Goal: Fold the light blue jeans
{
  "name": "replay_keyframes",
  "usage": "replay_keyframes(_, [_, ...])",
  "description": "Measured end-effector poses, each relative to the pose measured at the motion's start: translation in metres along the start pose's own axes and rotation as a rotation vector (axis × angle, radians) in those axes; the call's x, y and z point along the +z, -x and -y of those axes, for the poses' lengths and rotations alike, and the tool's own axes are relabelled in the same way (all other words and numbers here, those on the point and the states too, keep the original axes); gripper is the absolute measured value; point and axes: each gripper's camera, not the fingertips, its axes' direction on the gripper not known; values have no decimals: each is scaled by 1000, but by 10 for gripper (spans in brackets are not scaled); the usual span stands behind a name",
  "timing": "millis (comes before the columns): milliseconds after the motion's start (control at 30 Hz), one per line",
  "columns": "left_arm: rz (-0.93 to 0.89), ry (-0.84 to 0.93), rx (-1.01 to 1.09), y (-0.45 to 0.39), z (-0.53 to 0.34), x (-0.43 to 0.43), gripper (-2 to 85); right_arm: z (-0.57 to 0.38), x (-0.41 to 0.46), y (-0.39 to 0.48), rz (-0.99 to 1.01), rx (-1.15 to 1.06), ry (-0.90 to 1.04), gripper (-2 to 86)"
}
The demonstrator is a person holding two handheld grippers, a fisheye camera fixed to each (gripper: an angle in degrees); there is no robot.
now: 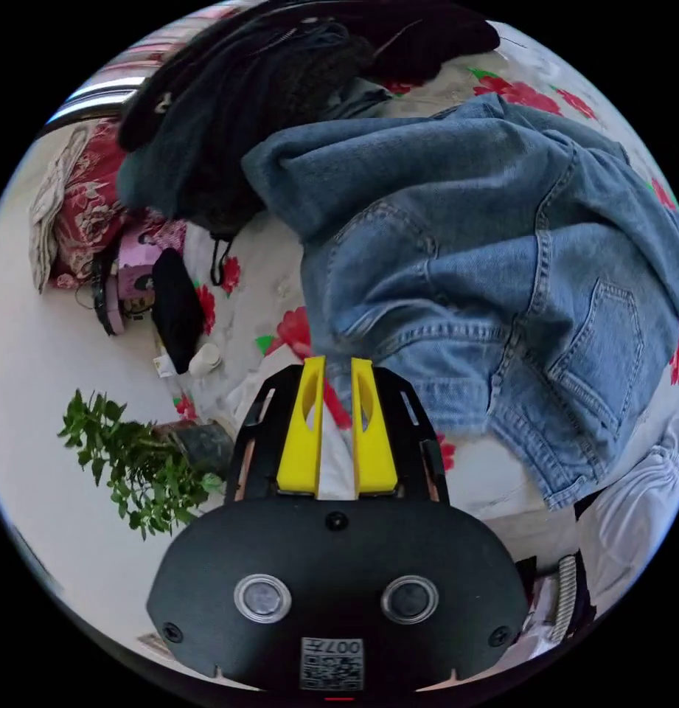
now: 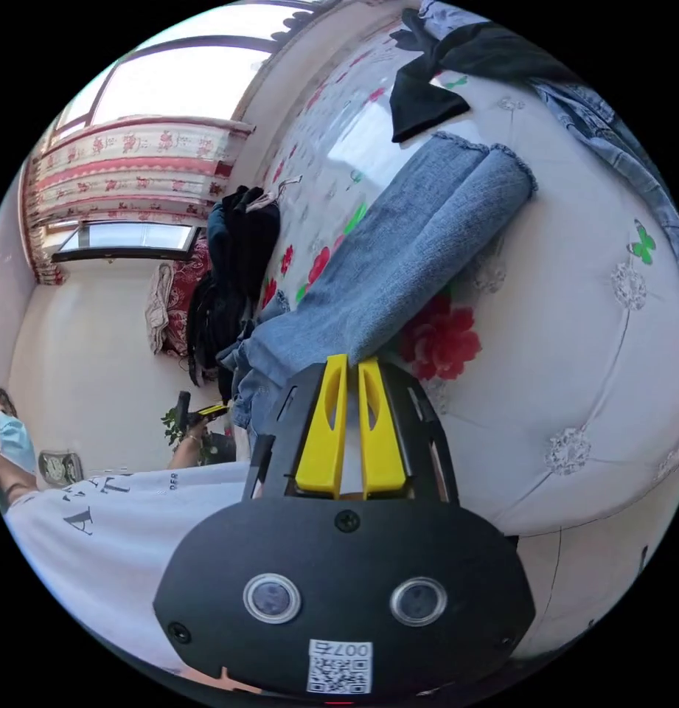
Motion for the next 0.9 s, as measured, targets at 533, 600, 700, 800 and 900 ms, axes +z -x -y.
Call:
replay_keyframes(533, [-735, -125, -493, -116, -189, 32, 102, 9, -90, -55, -63, 135, -239, 64])
replay_keyframes(600, [-711, -144, -413, -115, -176, 26, 78, 21, -60, -60, 40, 166, -187, 53])
replay_keyframes(700, [-734, -164, -380, -92, -170, 19, 57, 36, -50, -43, 139, 207, -257, 19])
replay_keyframes(800, [-828, -322, -506, -30, -206, -2, 51, 54, -80, 11, 195, 95, -341, 6])
replay_keyframes(900, [-703, -415, -532, 17, -254, -41, 50, 58, -129, 109, 20, -247, -310, 3])
